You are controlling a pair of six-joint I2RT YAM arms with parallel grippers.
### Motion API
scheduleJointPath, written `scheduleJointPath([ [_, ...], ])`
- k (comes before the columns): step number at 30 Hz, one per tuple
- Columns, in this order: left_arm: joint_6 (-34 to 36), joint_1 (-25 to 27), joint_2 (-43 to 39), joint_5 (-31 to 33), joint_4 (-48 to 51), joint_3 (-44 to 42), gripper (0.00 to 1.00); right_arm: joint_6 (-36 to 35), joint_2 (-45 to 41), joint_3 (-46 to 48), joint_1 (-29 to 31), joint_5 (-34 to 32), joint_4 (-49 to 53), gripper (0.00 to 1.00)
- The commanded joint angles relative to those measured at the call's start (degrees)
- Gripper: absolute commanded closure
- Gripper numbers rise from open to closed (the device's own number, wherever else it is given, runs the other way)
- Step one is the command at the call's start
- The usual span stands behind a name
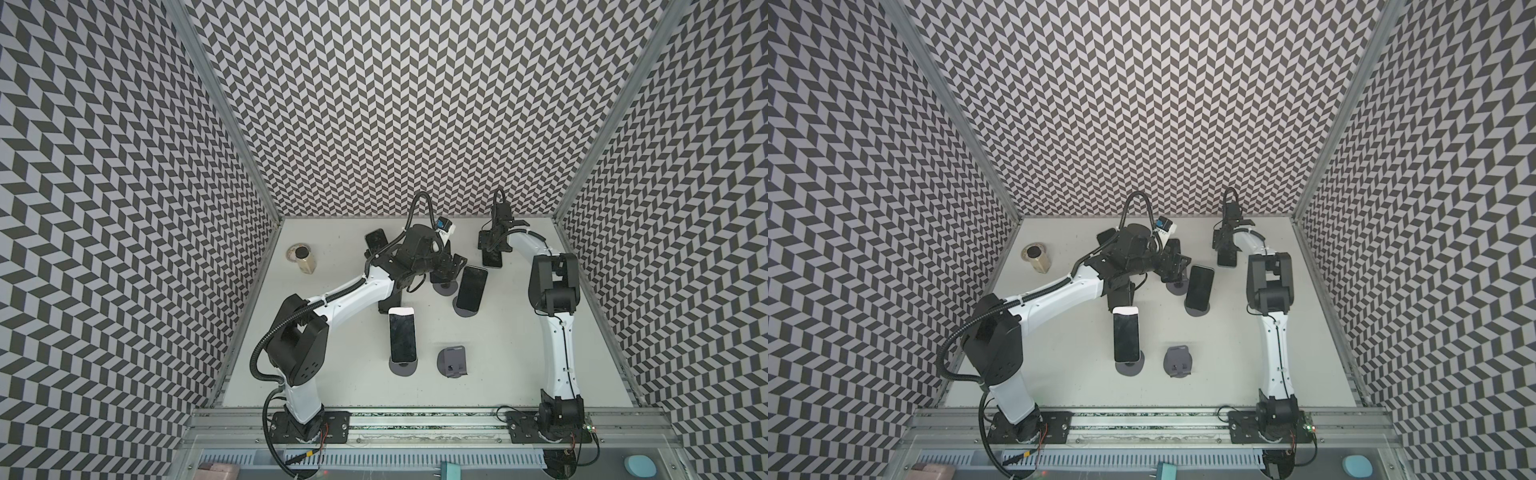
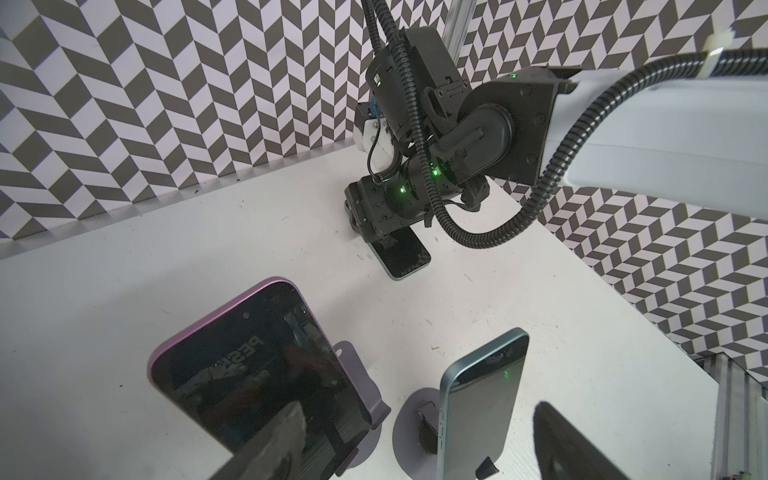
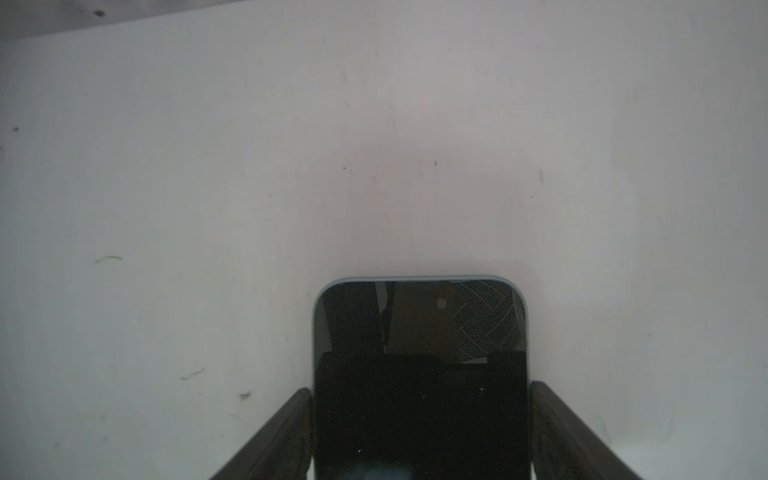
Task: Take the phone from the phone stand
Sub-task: 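Lay the phone flat on the table and open the right gripper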
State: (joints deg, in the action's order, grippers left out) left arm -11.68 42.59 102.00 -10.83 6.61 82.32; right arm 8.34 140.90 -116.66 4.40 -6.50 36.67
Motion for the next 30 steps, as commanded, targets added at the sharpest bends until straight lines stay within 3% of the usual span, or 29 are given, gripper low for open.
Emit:
scheduleJointPath([
  [1,-0.6,-0.4,-2.2,-0.3,0.4,1.4,0.14,-0.6,7.5,5.8,0.2,-0.4,11.5,0.23],
  [12,-1.1,-0.4,-3.2,-0.2,0.8,1.8,0.14,-0.3,5.4,4.9,0.2,1.1,11.5,0.2],
  [30,1.6,-0.3,-7.6,5.1,5.1,4.8,0.14,-0.5,-0.7,-6.7,-1.3,6.7,13.8,0.12],
])
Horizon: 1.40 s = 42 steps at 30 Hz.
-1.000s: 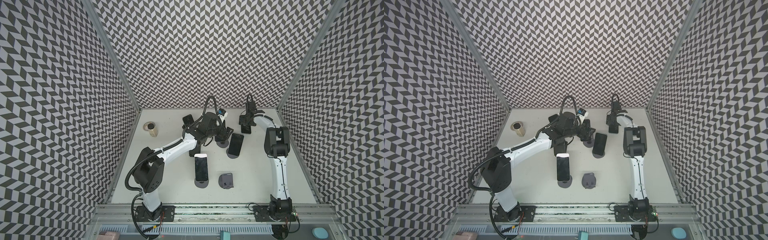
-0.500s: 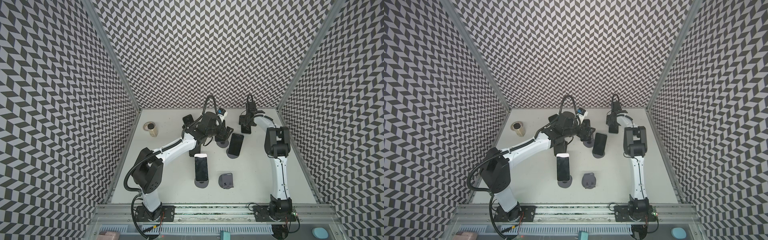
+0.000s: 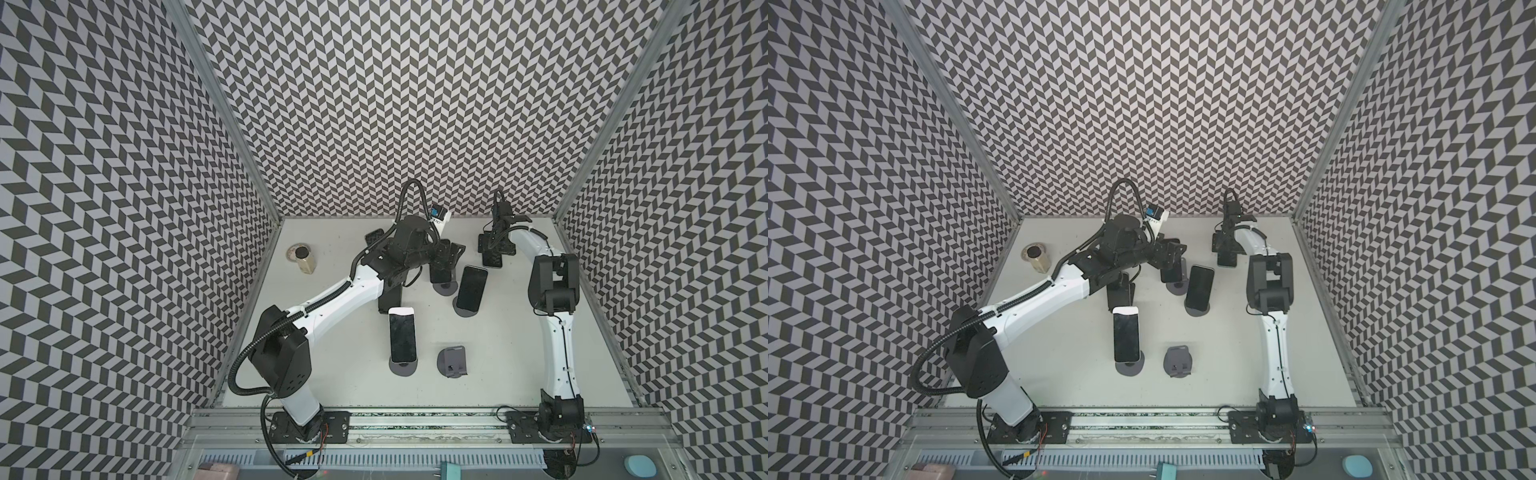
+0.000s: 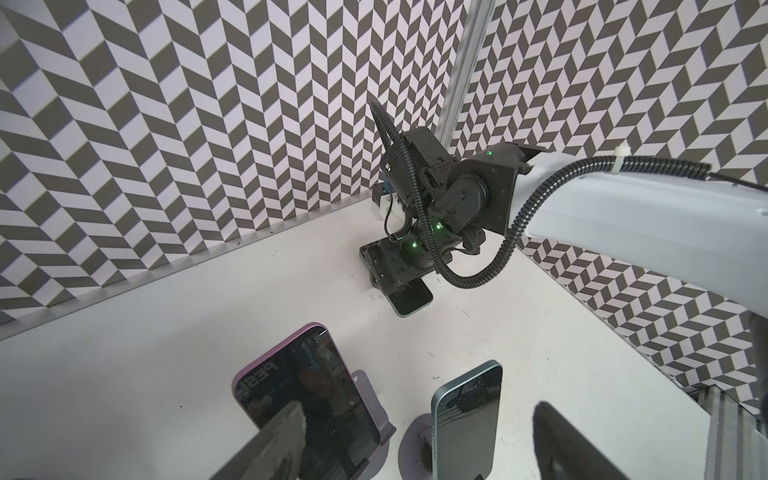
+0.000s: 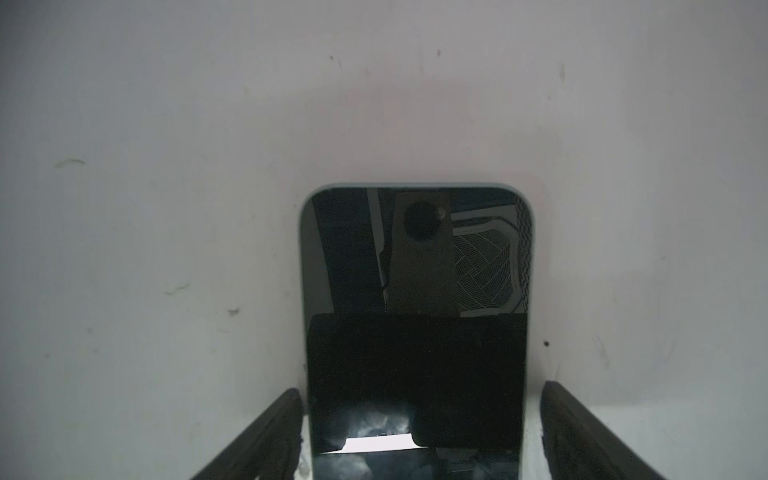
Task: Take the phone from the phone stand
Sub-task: 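Lay the phone flat on the table and open the right gripper, then move the right gripper toward the nearest standing phone while the left gripper follows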
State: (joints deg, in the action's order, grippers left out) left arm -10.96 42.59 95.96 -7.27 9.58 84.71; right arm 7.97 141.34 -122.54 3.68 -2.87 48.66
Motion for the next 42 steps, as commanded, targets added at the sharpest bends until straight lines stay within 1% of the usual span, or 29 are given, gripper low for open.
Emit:
scheduleJointPath([
  [1,0.9,-0.3,-1.8,1.8,2.4,2.6,0.14,-0.2,-1.7,-0.8,-0.7,3.6,1.6,0.12],
  [7,1.2,-0.1,-3.2,3.4,4.2,3.7,0.14,0.4,-5.7,-0.1,-1.1,4.2,2.2,0.1],
  [16,1.1,2.6,-5.8,7.9,7.6,3.9,0.15,1.1,-14.2,4.6,-2.5,5.2,2.1,0.09],
  [24,-0.8,5.2,-7.7,12.0,10.0,3.2,0.16,1.5,-23.9,13.2,-2.7,7.1,0.5,0.1],
  [28,-2.5,6.2,-9.7,14.2,11.3,1.8,0.16,2.2,-30.1,18.0,-2.7,7.8,-0.8,0.1],
  [33,-4.2,7.1,-12.7,15.9,13.0,-0.4,0.16,2.6,-37.1,23.0,-2.7,10.3,-2.3,0.12],
  [40,-5.8,8.5,-16.4,18.1,15.7,-3.0,0.16,3.4,-45.4,28.7,-1.8,8.9,-3.4,0.14],
  [42,-6.4,8.6,-17.3,18.5,16.7,-3.6,0.16,3.5,-47.6,30.2,-1.4,9.5,-3.8,0.15],
])
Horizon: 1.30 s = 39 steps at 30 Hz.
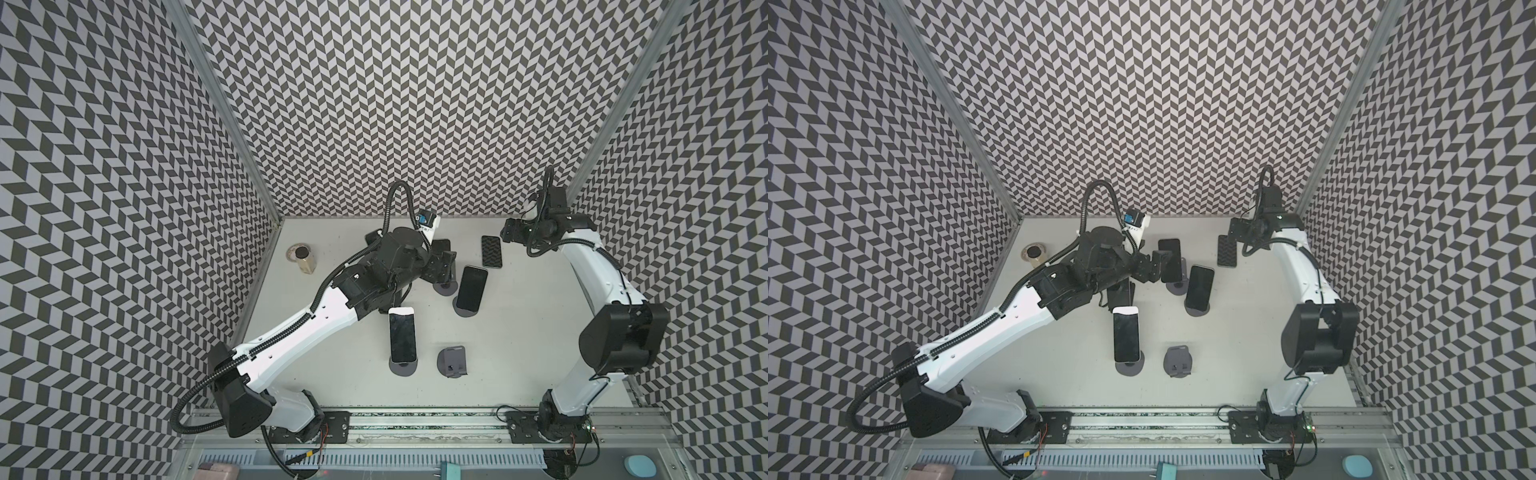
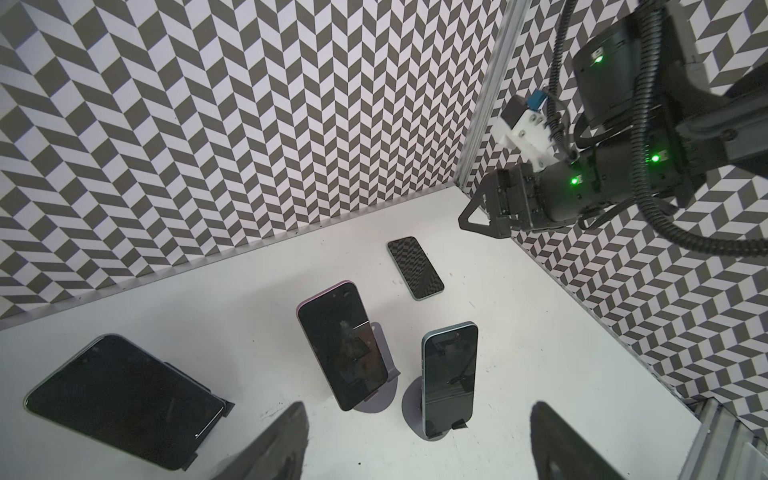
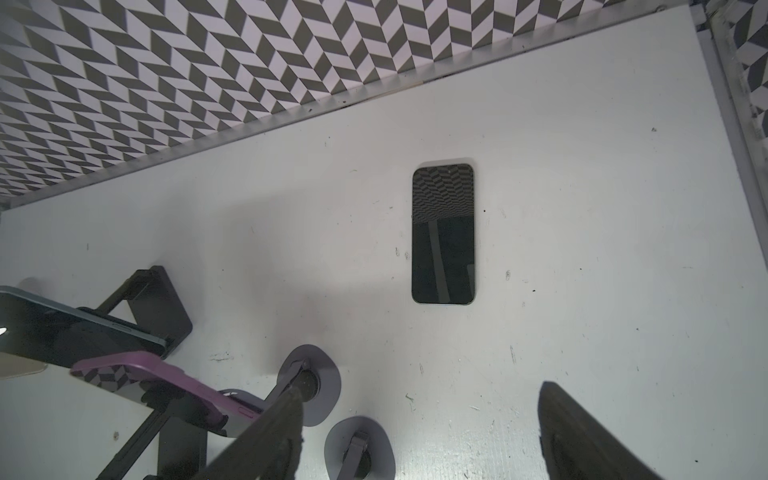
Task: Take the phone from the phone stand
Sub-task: 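Move the right gripper toward the nearest standing phone while the left gripper follows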
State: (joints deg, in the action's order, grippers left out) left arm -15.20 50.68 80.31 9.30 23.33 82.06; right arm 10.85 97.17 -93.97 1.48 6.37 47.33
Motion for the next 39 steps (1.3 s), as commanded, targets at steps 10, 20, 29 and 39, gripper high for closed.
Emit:
scheduleJointPath([
  [10,-7.1,1.3,-5.6,4.4,7.1,-3.3,0.16,1.0,-12.4,6.3,7.4,1.8,-1.9,0.17],
  [20,-10.6,2.0,-8.8,5.1,12.8,-5.8,0.15,2.4,-21.1,12.6,16.6,3.7,-3.1,0.2],
  [29,-13.6,2.0,-12.4,5.7,15.8,-10.0,0.15,8.1,-28.6,21.2,29.1,0.9,-7.8,0.22],
  [39,-17.7,2.0,-18.3,4.6,17.9,-16.2,0.15,12.4,-27.5,19.7,37.3,-2.0,-5.0,0.23],
])
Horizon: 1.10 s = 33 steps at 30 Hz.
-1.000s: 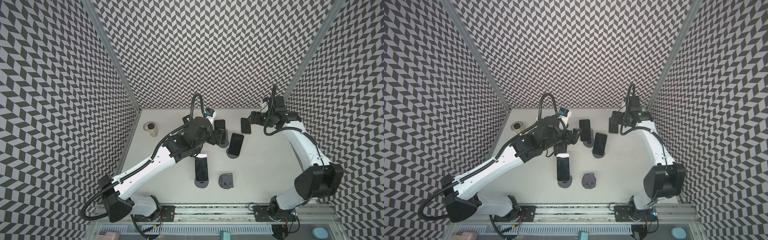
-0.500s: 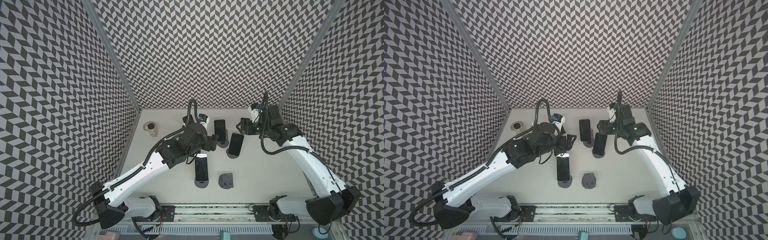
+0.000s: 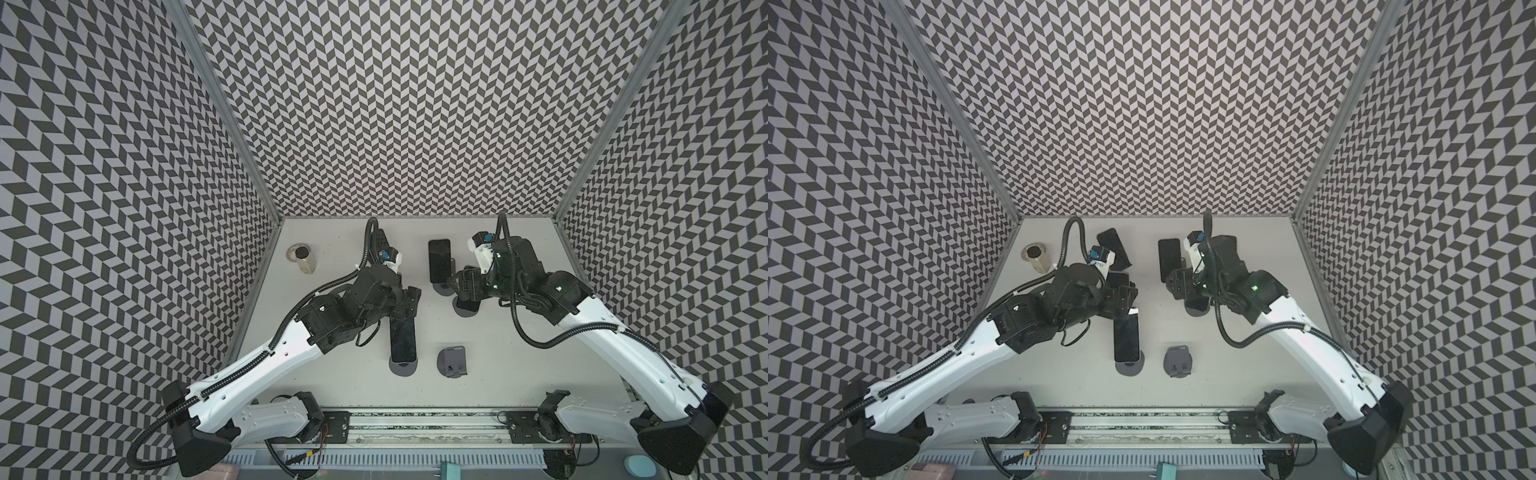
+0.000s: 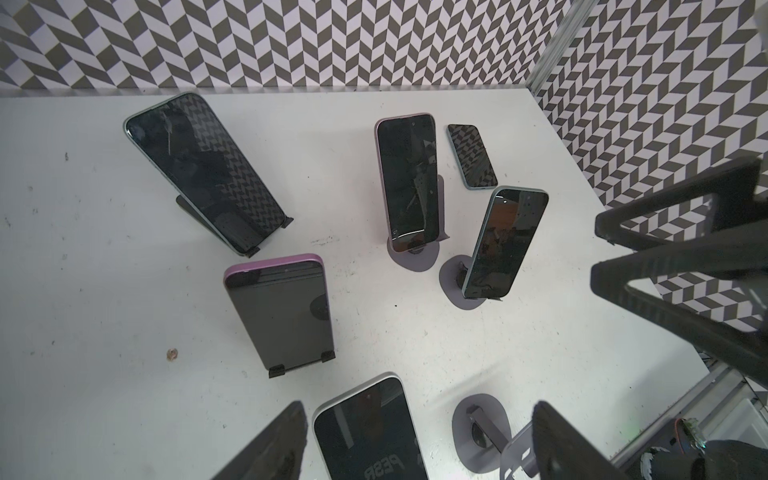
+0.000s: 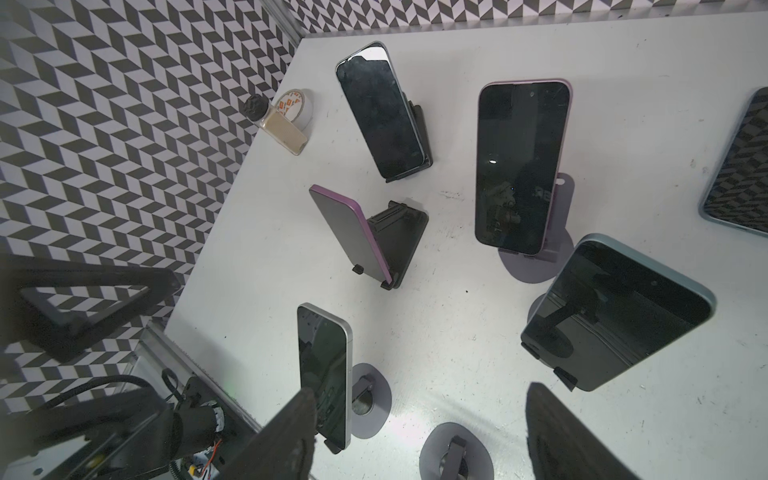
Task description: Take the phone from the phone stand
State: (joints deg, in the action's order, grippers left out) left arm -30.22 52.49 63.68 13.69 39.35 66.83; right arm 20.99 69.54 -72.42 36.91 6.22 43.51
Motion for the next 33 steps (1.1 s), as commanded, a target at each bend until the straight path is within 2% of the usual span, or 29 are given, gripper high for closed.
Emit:
scheduleJointPath([
  [1,-3.2,0.2,-2.3,0.2,2.3,-1.5,0.15,2.6,0.1,-1.7,2.9,-1.9,-1.3,0.23],
  [9,-5.8,0.2,-6.8,-0.5,4.9,-4.4,0.15,9.9,2.0,-5.4,10.5,-3.8,2.9,0.23],
  [18,-6.2,0.2,-8.9,-4.8,7.3,-5.2,0.15,20.6,2.3,-9.4,20.4,-4.9,8.6,0.23],
  [27,-7.0,0.2,-12.7,-6.7,7.8,-9.0,0.15,30.7,-0.4,-6.5,28.4,-7.9,9.5,0.23],
  [33,-6.7,0.2,-13.2,-7.5,6.4,-11.3,0.15,34.5,-1.8,-4.1,31.6,-8.4,7.6,0.23],
])
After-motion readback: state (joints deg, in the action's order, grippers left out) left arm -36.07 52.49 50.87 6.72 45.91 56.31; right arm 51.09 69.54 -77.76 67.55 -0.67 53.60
